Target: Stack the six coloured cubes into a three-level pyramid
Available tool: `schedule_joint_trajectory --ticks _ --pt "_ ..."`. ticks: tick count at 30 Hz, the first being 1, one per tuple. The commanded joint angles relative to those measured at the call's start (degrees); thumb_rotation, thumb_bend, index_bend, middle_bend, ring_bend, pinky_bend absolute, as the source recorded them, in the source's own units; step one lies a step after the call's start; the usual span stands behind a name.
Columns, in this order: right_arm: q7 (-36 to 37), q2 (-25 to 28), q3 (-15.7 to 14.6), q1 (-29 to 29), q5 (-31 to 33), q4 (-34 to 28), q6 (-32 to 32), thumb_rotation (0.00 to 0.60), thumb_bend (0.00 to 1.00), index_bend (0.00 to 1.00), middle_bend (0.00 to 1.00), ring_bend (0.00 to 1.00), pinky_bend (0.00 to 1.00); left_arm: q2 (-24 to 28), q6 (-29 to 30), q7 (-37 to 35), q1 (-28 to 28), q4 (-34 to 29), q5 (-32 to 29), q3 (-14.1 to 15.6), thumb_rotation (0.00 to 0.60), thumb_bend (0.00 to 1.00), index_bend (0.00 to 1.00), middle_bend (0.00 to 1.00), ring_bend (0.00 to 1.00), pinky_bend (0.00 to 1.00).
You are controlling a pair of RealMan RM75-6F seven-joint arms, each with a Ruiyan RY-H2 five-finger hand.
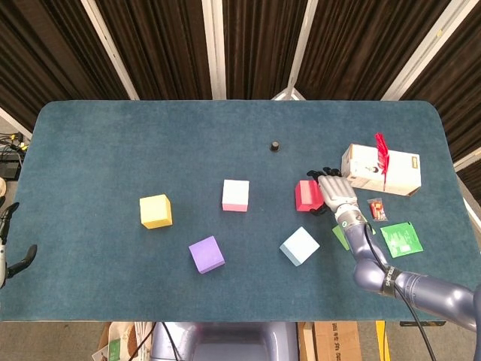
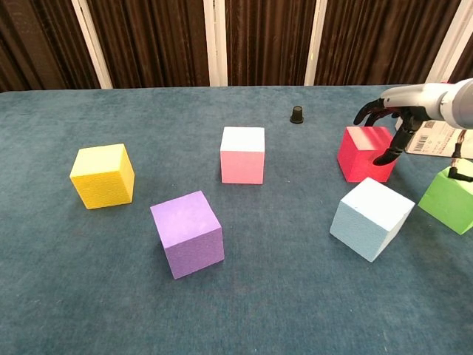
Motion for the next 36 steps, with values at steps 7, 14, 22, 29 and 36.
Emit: schedule_joint_trajectory --ticks 7,14,22,29,36 --pt "0.6 -0.3 -0.2 0.4 -0.6 0.5 0.1 0.600 0.24 0.27 0.25 0.06 0.00 -0.1 -0.1 0.0 -0.1 0.1 -0.4 -0.2 0.600 0.36 0.13 0.00 0.00 0.00" --pt "0.7 -0.5 -0.2 0.5 -0.6 0.4 1.0 0.600 0.24 0.30 0.26 0.07 0.00 -0.1 0.1 -0.2 0.0 0.0 -0.3 -0.3 0.600 0.36 0.13 0.00 0.00 0.00" --pt "1.1 -0.7 0.2 0.5 -1.7 0.1 2.4 0.600 0.24 0.32 0.31 0.11 0.00 0.2 0.3 -0.8 0.2 -0.2 -0.3 -0.4 0.600 0.36 0.14 0.00 0.00 0.00" --pt "0.0 0.4 0.5 0.9 -1.8 -2.4 4.1 0.600 0.24 0.32 0.38 0.16 0.00 0.5 0.6 -1.6 0.4 -0.4 -0.4 -0.6 0.600 0.36 0.14 0.00 0.00 0.00" --pt "-3.0 2.5 1.0 2.5 0.5 -7.1 5.9 0.600 0.24 0.32 0.43 0.20 0.00 1.3 0.3 -3.0 0.5 -0.9 -0.6 -0.7 0.600 0.36 0.14 0.00 0.00 0.00"
